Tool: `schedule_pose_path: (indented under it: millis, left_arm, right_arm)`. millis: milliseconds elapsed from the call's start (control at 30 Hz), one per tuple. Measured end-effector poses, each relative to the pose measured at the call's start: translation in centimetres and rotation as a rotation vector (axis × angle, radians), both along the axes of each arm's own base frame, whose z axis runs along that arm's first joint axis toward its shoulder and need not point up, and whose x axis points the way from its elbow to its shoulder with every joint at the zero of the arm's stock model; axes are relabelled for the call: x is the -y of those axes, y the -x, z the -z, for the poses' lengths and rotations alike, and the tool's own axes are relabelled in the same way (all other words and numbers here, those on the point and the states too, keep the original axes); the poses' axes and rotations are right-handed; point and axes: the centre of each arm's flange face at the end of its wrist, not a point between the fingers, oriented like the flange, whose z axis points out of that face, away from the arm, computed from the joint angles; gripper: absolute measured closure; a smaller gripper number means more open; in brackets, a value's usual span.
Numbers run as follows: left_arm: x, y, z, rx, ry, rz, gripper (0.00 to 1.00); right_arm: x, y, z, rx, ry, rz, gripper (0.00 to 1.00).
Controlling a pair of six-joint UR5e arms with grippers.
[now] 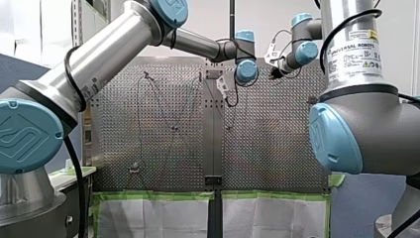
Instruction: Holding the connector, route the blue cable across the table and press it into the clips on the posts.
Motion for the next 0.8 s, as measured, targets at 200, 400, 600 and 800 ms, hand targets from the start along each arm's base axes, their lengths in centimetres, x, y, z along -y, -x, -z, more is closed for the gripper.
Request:
schedule_pose_path:
  millis: [200,400,600,800]
  left_arm:
    - [-0.5,-1.8,-0.4,0.042,0.008,0.023,1.0]
    - [-2.2,-4.4,-0.7,0.07,0.0,0.025,1.0]
    - [-3.1,-5.9,-0.6,0.08,-0.01,0.046,0.98]
    - [-2.7,-5.8,-0.4,0.073,-0.026,0.1,0.95]
  right_arm:
    - [0.2,0.2,0.0,0.002,0.0,0.004,1.0]
    - [0.3,0.1,-0.1,0.008,0.004,-0.013,1.0]
    - [0.8,0.0,-0.4,0.018,0.008,-0.019,1.0]
    - [1.2,0.0,-0.1,0.019,0.004,-0.018,1.0]
